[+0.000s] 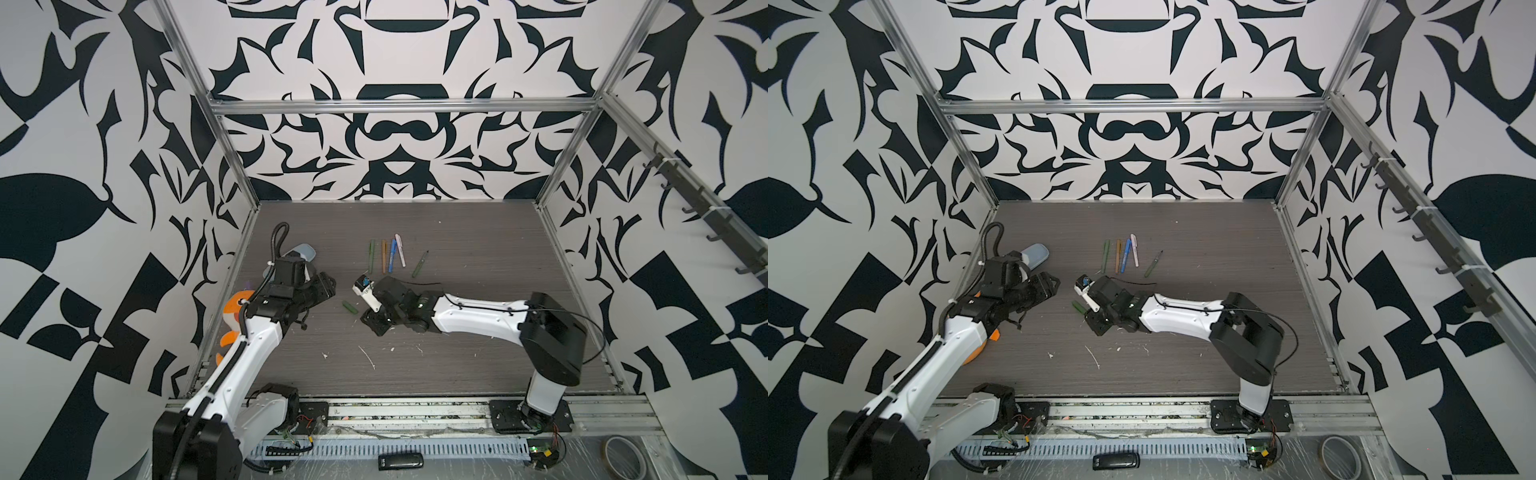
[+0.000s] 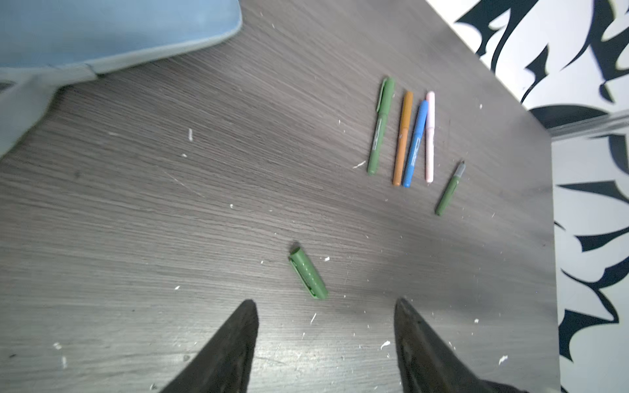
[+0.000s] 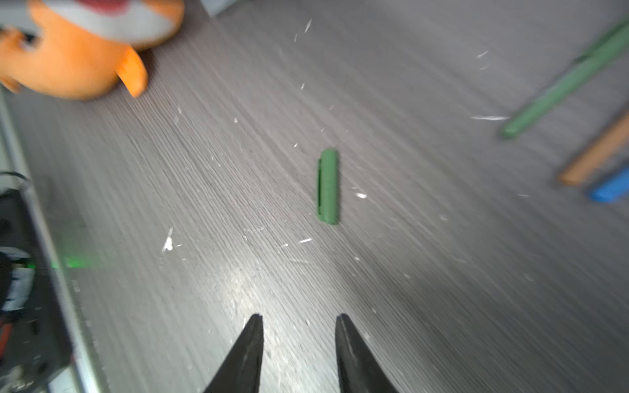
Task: Insert pens into pen caps
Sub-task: Pick up the pen cap from the center of the table.
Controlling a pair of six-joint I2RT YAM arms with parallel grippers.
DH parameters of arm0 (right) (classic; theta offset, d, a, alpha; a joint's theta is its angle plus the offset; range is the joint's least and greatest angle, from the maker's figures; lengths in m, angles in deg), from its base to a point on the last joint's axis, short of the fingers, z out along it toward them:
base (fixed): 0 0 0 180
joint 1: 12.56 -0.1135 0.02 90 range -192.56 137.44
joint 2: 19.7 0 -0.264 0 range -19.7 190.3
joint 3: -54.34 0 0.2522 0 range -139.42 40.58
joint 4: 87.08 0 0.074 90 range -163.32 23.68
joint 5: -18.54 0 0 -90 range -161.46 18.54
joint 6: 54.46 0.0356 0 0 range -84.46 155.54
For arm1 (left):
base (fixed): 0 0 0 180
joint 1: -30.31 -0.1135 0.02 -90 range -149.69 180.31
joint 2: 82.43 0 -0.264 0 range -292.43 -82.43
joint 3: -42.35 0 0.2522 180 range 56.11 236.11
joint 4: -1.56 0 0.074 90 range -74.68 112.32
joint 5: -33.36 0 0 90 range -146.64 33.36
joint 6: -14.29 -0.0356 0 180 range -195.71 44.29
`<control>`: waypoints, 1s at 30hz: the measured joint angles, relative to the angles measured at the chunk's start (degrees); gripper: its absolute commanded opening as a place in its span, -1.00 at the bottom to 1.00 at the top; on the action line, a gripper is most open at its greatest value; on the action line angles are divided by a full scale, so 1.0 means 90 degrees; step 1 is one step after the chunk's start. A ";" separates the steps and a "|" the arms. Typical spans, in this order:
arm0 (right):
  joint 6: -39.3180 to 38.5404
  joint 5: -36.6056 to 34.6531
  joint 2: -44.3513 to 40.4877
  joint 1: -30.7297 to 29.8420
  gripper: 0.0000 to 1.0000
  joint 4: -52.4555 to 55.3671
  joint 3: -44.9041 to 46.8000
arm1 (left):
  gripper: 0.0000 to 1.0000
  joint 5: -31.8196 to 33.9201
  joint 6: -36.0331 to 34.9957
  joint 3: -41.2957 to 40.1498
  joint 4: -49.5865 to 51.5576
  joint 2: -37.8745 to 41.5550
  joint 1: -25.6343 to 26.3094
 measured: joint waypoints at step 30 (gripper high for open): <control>-0.0114 -0.0639 0.2730 -0.0044 -0.63 0.1350 -0.3203 | 0.46 -0.0328 0.0136 -0.0355 0.0070 0.1695 -0.0206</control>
